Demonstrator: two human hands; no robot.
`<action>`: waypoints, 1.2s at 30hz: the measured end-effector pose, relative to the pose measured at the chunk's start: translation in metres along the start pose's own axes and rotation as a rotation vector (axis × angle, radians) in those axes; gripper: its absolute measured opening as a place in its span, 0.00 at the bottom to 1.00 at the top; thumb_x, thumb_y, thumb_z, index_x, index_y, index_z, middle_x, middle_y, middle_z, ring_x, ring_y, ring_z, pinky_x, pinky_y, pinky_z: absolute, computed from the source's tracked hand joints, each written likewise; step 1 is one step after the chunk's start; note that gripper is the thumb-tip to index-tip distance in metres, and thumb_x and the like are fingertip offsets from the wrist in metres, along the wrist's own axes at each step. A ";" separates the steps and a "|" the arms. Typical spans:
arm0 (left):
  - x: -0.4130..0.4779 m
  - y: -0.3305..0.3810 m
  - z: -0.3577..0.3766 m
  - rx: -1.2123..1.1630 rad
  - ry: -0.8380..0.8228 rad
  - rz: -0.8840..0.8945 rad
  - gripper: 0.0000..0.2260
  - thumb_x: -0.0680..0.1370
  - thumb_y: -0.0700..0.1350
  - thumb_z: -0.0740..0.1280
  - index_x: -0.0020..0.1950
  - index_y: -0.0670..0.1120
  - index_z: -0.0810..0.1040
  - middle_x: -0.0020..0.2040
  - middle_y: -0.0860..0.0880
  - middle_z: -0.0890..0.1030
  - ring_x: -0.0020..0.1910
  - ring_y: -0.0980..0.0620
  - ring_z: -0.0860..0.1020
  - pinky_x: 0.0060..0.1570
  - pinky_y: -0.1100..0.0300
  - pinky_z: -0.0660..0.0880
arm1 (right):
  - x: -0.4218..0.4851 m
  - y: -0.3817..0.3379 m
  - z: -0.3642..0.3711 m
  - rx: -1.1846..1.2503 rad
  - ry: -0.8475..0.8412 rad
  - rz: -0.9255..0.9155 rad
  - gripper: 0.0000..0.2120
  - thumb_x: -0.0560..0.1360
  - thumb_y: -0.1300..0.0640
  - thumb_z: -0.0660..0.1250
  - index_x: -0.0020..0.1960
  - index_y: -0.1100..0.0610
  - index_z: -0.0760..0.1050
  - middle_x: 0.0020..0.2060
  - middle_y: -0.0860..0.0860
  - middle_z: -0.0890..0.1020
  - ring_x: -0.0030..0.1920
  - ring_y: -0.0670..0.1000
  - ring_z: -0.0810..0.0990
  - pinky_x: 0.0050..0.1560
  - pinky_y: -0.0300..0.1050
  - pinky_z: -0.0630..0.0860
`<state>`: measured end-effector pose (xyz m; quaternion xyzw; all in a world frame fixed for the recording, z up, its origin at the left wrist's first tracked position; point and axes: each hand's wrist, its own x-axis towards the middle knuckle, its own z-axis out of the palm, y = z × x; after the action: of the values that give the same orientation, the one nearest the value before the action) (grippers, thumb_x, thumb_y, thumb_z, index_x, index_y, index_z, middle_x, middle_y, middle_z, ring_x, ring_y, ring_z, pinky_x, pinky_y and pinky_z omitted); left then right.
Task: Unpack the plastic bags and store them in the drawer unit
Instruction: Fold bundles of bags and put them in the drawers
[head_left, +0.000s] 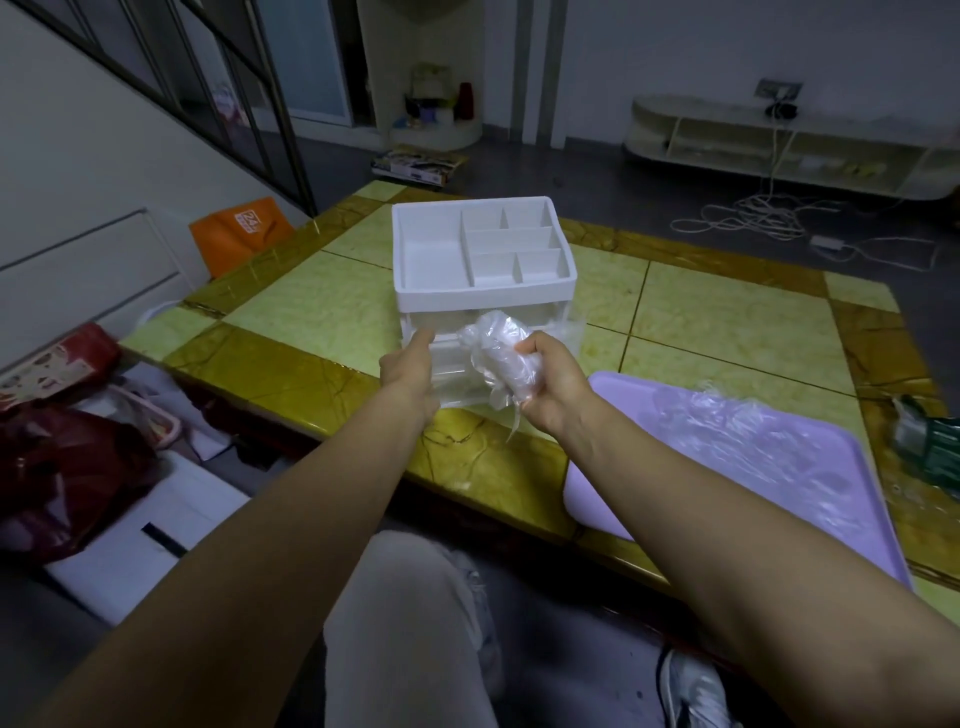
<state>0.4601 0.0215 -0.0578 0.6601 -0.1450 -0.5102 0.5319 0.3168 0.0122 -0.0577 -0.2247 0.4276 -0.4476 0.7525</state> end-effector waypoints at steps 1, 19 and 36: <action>-0.002 -0.002 -0.001 0.001 -0.010 -0.016 0.19 0.76 0.54 0.66 0.61 0.45 0.72 0.52 0.44 0.78 0.46 0.47 0.78 0.36 0.56 0.78 | -0.004 0.001 -0.001 -0.010 0.010 0.005 0.09 0.72 0.63 0.58 0.51 0.61 0.72 0.39 0.57 0.78 0.33 0.54 0.76 0.26 0.39 0.69; -0.039 -0.019 -0.019 0.197 -0.055 0.006 0.20 0.78 0.47 0.65 0.68 0.42 0.69 0.62 0.42 0.75 0.42 0.48 0.74 0.45 0.55 0.75 | -0.041 -0.022 -0.002 -0.290 0.240 -0.201 0.15 0.69 0.63 0.67 0.56 0.60 0.76 0.44 0.55 0.80 0.42 0.55 0.80 0.45 0.50 0.80; -0.010 0.018 -0.024 0.896 0.011 0.919 0.14 0.73 0.50 0.69 0.58 0.50 0.79 0.55 0.49 0.77 0.58 0.48 0.72 0.55 0.59 0.69 | 0.018 0.003 0.068 -0.609 0.297 -0.190 0.03 0.74 0.63 0.65 0.42 0.59 0.73 0.34 0.52 0.76 0.36 0.52 0.78 0.35 0.43 0.75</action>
<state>0.4820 0.0354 -0.0394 0.6916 -0.6094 -0.1167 0.3697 0.3802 -0.0047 -0.0315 -0.4102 0.6233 -0.3954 0.5357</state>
